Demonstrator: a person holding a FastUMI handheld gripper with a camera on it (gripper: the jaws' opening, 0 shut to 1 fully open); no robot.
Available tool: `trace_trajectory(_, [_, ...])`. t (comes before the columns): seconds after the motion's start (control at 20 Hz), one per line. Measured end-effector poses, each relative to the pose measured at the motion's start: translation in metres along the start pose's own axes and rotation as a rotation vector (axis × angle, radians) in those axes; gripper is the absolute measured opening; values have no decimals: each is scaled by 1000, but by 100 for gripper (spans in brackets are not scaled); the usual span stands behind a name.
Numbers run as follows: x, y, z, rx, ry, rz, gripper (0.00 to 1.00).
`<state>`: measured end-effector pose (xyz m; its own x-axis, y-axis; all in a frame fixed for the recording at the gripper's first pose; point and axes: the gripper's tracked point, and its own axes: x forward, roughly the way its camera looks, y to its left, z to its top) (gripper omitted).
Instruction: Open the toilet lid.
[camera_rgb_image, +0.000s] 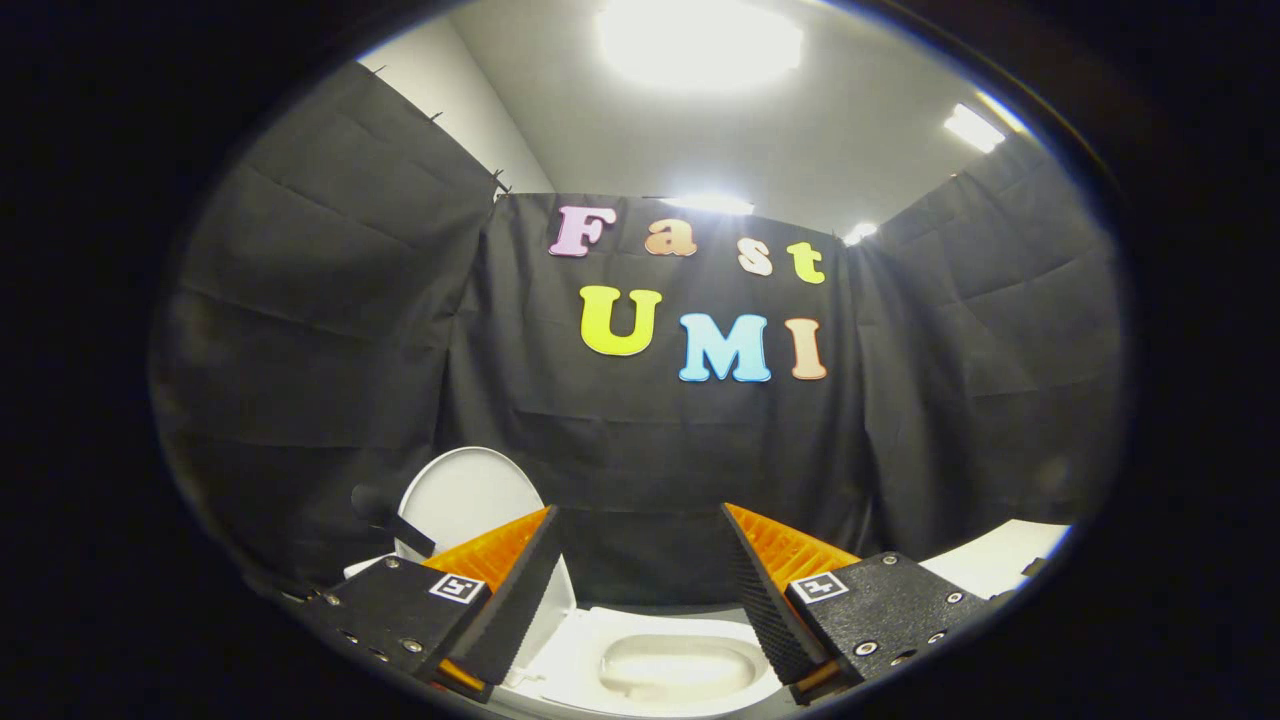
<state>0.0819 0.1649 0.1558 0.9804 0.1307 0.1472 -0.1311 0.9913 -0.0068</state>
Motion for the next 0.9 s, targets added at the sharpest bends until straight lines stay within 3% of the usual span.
trace_trajectory(0.15, [-10, -17, -10, -2, -27, -17, 95])
trace_trajectory(0.9, [-66, -108, -112, 9, 122, -174, 95])
